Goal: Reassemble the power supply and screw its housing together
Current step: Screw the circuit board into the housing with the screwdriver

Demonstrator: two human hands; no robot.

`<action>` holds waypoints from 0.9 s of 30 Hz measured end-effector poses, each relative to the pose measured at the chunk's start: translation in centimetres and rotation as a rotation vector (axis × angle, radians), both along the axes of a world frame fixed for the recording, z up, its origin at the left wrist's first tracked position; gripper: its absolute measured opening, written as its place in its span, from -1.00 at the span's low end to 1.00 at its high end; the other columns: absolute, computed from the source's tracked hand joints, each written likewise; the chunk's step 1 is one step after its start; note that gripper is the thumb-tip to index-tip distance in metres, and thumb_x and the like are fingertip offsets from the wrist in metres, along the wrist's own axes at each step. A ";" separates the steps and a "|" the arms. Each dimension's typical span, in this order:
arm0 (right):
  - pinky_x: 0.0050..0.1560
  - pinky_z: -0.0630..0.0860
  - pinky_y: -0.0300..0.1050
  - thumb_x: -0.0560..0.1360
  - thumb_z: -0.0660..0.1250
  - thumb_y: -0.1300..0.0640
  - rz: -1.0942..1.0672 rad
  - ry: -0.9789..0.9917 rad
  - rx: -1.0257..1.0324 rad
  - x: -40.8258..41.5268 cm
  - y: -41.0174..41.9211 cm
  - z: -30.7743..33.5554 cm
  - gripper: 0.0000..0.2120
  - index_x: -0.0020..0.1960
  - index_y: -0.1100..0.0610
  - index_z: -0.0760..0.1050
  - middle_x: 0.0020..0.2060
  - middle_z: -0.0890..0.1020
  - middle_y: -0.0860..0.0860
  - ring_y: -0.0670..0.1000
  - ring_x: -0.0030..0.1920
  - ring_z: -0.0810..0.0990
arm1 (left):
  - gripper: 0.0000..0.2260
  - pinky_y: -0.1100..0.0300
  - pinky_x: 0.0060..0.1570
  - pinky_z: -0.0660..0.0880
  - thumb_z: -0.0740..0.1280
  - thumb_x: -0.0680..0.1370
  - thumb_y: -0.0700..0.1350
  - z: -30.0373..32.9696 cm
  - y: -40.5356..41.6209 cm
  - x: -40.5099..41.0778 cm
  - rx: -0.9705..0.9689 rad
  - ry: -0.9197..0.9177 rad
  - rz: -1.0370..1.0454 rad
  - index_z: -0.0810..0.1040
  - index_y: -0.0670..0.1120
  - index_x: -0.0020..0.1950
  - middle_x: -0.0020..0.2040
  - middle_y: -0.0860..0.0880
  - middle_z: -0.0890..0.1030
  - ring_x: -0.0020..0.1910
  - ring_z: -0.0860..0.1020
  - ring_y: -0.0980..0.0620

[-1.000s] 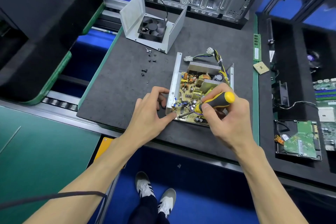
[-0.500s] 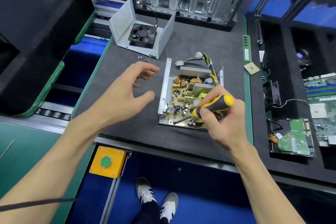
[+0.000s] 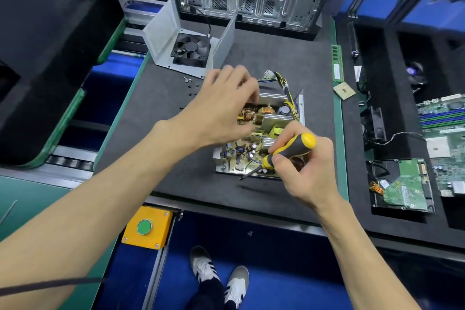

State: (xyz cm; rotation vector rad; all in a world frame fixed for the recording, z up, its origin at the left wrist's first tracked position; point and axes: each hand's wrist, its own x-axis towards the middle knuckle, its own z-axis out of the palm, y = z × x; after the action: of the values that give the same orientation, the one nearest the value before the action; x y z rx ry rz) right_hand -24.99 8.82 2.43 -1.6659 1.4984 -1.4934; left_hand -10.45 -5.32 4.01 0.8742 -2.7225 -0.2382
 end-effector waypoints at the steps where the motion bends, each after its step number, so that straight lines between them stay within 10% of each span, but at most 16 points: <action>1: -0.48 0.29 -0.28 0.36 0.27 0.17 0.000 -0.004 0.000 0.0 0.0 0.0 -0.83 -0.30 0.29 0.49 -0.38 0.51 -0.07 0.02 -0.48 0.40 | -0.54 0.01 0.30 0.19 0.45 0.40 0.07 0.0 -0.3 -0.2 -0.015 0.019 0.038 0.48 -0.04 0.24 0.23 -0.04 0.45 0.27 0.39 -0.09; 5: -0.47 0.29 -0.29 0.35 0.27 0.18 0.002 -0.006 0.007 0.0 0.0 0.0 -0.84 -0.29 0.29 0.49 -0.38 0.52 -0.02 0.01 -0.48 0.40 | -0.41 -0.04 0.40 0.22 0.46 0.50 0.03 -0.4 -1.5 -1.1 0.186 -0.083 0.113 0.40 -0.02 0.50 0.44 -0.01 0.47 0.46 0.34 -0.03; 10: -0.50 0.32 -0.10 0.33 0.28 0.22 -0.013 0.008 -0.002 0.1 -0.2 0.0 -0.86 -0.32 0.31 0.48 -0.39 0.51 -0.03 0.12 -0.48 0.42 | -0.77 0.05 -0.02 0.48 0.39 0.55 -0.07 -0.3 -2.3 -2.3 0.206 -0.044 0.221 0.68 0.01 0.19 0.05 -0.04 0.69 0.10 0.58 -0.14; 27: -0.42 0.44 -0.05 0.41 0.31 0.16 -0.011 0.107 0.001 0.2 -0.6 -0.6 -0.84 -0.26 0.25 0.52 -0.28 0.57 -0.05 0.12 -0.42 0.54 | -0.84 0.05 -0.05 0.52 0.39 0.57 -0.02 -0.7 -2.1 -2.6 0.250 0.088 0.309 0.74 0.10 0.09 -0.03 0.01 0.74 0.03 0.60 -0.13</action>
State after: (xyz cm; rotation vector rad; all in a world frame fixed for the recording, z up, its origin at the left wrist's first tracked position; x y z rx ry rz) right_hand -24.75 8.20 1.79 -1.7652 1.5661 -1.4292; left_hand -13.08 -7.45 3.30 1.3019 -2.4667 -0.5458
